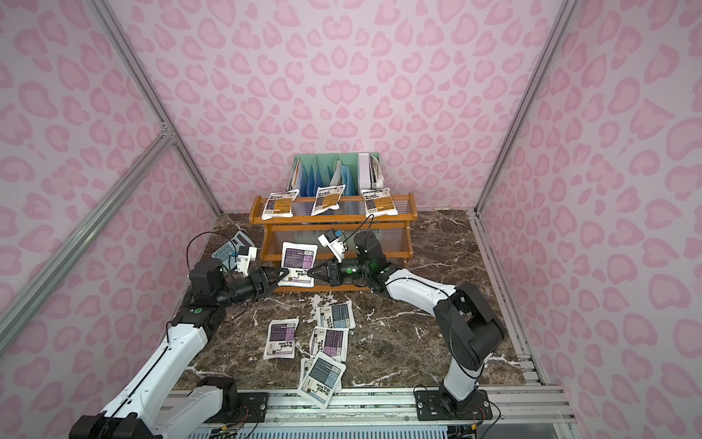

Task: Place the bagged coffee beans on the shelf by color
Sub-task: Place the bagged coffee beans on the shelf.

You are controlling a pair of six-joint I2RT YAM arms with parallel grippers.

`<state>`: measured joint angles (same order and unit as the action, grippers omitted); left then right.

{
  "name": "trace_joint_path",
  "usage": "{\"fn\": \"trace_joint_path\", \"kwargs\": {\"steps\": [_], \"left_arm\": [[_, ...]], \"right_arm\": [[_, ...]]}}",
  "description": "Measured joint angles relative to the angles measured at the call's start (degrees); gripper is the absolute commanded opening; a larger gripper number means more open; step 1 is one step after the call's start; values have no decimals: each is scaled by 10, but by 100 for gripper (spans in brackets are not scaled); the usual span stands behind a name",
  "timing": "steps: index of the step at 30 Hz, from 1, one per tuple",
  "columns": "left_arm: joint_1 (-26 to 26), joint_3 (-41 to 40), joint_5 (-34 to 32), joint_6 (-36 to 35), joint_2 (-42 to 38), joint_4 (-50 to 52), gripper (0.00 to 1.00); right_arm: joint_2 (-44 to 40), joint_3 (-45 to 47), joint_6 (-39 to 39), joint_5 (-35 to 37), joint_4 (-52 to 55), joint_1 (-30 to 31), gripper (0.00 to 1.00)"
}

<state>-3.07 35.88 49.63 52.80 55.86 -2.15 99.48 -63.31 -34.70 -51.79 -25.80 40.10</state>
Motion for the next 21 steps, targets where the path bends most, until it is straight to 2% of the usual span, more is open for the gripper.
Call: {"fn": "trace_joint_path", "kwargs": {"steps": [2, 6, 15, 21], "left_arm": [[0, -5, 0, 1, 0, -3, 42], [0, -12, 0, 9, -2, -3, 21], [0, -20, -17, 25, -3, -37, 0], [0, -11, -23, 31, 6, -54, 0]], "right_arm": [[8, -7, -11, -1, -11, 0, 0], [18, -26, -17, 1, -14, -1, 0], [31, -40, -25, 7, -12, 2, 0], [33, -42, -24, 21, -14, 3, 0]]}}
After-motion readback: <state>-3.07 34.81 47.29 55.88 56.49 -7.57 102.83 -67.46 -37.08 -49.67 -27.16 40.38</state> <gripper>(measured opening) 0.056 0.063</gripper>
